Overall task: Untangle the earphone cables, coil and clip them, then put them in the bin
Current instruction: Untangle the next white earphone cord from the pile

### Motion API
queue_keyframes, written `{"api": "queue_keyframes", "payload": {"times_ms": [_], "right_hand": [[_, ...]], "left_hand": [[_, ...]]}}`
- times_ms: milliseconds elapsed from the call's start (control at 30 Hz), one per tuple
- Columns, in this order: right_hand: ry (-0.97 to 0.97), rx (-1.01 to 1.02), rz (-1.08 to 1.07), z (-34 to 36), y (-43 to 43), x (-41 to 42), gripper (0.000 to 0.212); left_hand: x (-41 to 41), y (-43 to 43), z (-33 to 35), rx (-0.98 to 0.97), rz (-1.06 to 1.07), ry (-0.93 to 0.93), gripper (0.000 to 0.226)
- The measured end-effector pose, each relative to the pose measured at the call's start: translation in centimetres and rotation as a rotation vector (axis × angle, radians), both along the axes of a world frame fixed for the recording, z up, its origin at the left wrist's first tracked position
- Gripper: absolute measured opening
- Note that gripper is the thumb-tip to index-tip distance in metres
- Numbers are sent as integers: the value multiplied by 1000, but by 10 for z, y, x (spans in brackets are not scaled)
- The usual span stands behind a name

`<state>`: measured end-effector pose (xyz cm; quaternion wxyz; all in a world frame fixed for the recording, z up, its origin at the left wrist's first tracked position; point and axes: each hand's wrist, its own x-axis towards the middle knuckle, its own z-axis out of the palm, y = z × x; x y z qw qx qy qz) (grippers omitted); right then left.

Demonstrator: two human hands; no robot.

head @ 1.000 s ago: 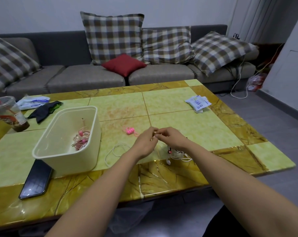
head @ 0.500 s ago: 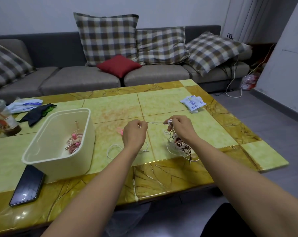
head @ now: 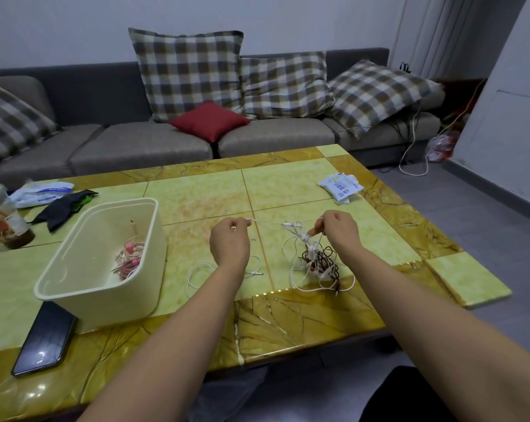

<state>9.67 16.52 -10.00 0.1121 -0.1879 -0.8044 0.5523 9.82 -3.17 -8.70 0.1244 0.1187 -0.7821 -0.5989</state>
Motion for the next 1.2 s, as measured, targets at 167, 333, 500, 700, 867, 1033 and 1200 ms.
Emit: {"api": "queue_keyframes", "payload": {"times_ms": [167, 333, 500, 700, 867, 1033, 1200], "right_hand": [[-100, -76, -123, -13, 14, -2, 35], [-226, 139, -120, -14, 5, -5, 35], [152, 9, 435, 8, -34, 4, 40], [-29, 122, 723, 1, -53, 8, 19], [-56, 96, 572, -13, -31, 13, 20], [-69, 65, 584, -6, -37, 19, 21], [-55, 61, 552, 2, -41, 23, 22]], "left_hand": [[-1, -8, -1, 60, 8, -6, 27], [3, -4, 3, 40, -160, 13, 23], [5, -2, 3, -19, -337, -8, 17], [3, -17, 5, -1, -189, 41, 16], [-6, -54, 6, -35, 84, 39, 19], [-8, -66, -15, -160, 143, -95, 21], [-9, -74, -29, -240, 69, -206, 20]]}}
